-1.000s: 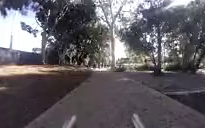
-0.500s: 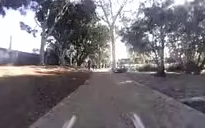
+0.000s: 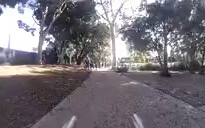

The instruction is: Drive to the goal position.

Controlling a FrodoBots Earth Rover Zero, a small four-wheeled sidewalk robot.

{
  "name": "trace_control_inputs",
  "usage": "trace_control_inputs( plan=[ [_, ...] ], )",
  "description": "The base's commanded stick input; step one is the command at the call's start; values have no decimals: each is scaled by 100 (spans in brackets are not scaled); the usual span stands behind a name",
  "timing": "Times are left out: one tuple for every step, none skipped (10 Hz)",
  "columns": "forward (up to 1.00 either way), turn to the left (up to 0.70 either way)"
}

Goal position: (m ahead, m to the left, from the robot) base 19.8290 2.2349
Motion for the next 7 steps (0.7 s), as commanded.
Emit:
trace_control_inputs(
  plan=[
    [100, 0],
    [100, 0],
    [100, 0],
    [100, 0],
    [100, 0],
    [100, 0],
    [100, 0]
  ],
)
